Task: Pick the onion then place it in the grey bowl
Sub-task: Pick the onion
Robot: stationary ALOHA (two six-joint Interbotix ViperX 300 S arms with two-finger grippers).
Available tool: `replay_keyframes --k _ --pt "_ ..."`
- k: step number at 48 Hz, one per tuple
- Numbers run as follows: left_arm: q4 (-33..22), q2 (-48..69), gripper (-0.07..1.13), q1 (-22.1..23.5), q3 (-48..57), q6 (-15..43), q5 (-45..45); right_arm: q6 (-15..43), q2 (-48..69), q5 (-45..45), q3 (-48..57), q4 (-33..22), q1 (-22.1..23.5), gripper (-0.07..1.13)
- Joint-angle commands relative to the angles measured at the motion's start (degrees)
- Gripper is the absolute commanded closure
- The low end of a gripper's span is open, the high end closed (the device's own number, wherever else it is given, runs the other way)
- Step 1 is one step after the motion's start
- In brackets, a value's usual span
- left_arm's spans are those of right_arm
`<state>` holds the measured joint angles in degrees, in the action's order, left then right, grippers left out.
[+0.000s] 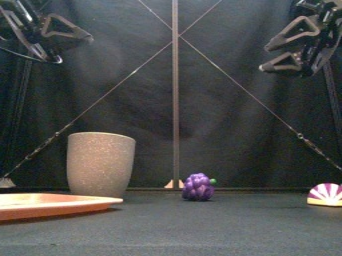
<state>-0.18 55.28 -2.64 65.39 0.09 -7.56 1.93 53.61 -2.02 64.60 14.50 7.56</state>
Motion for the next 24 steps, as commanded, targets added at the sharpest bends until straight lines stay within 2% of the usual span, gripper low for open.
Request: replay_keyframes --k 1,5,12,24 --pt "0.1 -0.3 0.99 -0.4 -1.5 0.1 -0.3 0.0 -1.1 6.2 -0.1 1.8 -0.2 0.03" --pt "0.1 -0.2 0.99 -0.7 -1.4 0.1 -0.1 0.1 -2.3 14.0 0.0 2.7 -0.3 0.07" --pt "0.1 -0.3 0.99 -1.9 -1.2 0.1 -0.1 0.2 -5.8 25.3 0.2 7.0 0.4 0.08" --pt "0.1 -0.3 0.99 -2.9 -1.2 0.1 -0.2 0.2 -13.0 32.9 0.4 7.0 3.2 0.08"
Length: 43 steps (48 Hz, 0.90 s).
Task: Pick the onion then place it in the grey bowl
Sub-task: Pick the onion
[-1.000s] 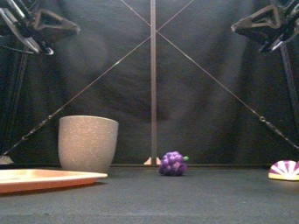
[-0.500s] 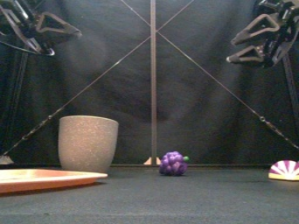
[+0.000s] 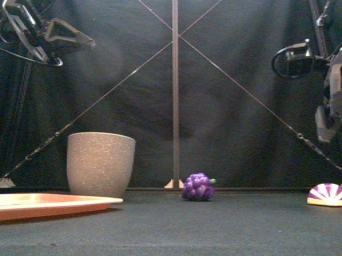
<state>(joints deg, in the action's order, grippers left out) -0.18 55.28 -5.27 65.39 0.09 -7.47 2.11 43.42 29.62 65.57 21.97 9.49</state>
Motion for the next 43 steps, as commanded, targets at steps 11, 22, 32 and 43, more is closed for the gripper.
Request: replay_keyframes --k 11,22,32,43 --pt "0.0 -0.2 0.99 -0.3 -1.2 0.1 -0.2 0.0 -10.3 -0.3 -1.4 -2.2 1.7 0.08" --pt "0.0 -0.2 0.99 -0.6 -0.9 0.0 0.6 -0.3 -17.4 -3.9 -3.0 -3.8 -0.2 0.08" --pt "0.0 -0.2 0.99 -0.7 -0.7 0.0 1.0 -0.2 -20.6 -8.1 -3.5 -4.1 -1.7 0.08" --pt "0.0 -0.2 0.99 -0.6 -0.7 0.1 1.1 -0.1 -24.4 -9.7 -3.5 -3.7 -3.2 0.08"
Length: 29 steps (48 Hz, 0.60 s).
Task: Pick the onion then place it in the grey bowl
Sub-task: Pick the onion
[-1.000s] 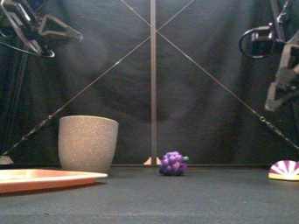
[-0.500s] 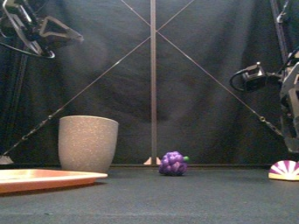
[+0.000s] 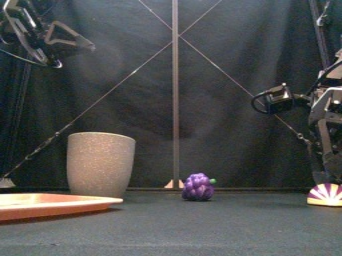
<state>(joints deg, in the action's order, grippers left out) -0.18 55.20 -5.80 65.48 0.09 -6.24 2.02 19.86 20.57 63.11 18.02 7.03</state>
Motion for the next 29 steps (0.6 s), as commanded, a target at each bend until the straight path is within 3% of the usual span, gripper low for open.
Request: replay_keyframes --k 1,29 --pt "0.0 -0.1 0.99 -0.1 -0.8 0.1 0.0 -0.1 -1.3 -0.7 -1.1 0.3 -0.9 0.08" --pt "0.0 0.4 0.99 -0.1 -0.8 0.0 1.5 0.0 -8.3 -2.0 -2.5 1.2 -3.4 0.15"
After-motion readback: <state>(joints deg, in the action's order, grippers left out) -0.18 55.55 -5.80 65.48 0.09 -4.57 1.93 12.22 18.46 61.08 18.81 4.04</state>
